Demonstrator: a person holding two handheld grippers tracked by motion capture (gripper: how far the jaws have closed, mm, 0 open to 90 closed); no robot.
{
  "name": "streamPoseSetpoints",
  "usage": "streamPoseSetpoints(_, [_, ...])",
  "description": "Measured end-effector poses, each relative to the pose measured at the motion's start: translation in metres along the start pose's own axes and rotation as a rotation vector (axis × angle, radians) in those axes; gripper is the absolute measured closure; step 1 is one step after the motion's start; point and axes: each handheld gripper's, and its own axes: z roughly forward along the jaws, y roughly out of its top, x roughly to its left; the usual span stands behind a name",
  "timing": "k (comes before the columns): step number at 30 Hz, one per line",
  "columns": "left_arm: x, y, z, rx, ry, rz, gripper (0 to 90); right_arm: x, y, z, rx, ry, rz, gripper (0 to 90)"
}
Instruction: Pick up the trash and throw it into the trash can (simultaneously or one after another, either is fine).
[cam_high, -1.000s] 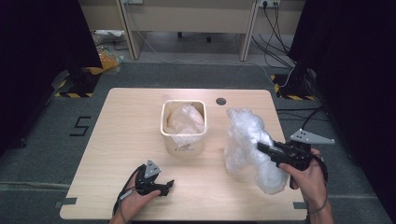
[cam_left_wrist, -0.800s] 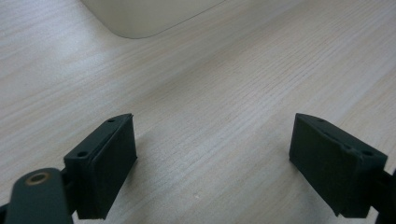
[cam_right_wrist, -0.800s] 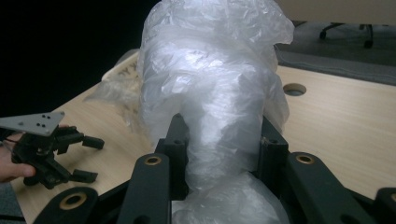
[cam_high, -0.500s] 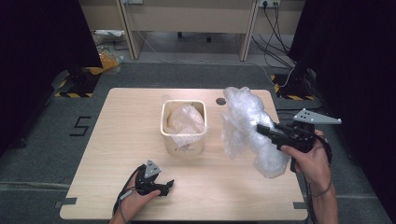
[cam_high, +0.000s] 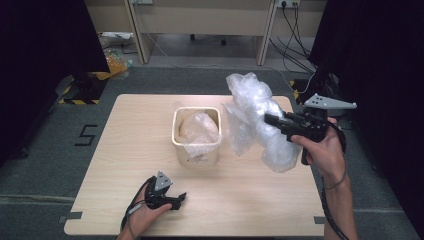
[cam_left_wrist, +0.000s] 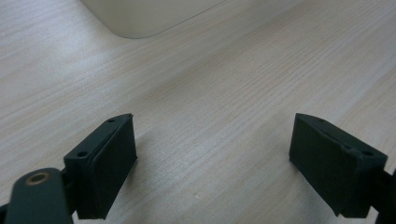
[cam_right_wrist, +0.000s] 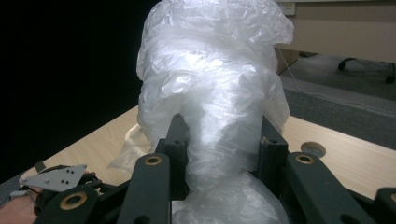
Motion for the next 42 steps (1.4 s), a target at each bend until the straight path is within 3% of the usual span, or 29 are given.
streamPoseSetpoints(11, [0.000,0.000,0.000,0.003,-0.002,0.001,13.9,0.009,0.035,0.027,0.002,0.033,-0.027,65.5])
streamPoseSetpoints(26, [0.000,0.000,0.000,0.003,-0.002,0.001,14.0,0.024,0.052,0.080,0.043,0.104,-0.028,65.9])
streamPoseSetpoints(34, [0.000,0.000,0.000,0.003,-0.002,0.001,14.0,0.038,0.048,0.119,0.115,0.132,-0.044,65.9])
streamPoseSetpoints(42, [0.000,0.000,0.000,-0.003,0.000,-0.005,14.0,0.040,0.032,0.157,0.198,0.154,-0.032,65.9])
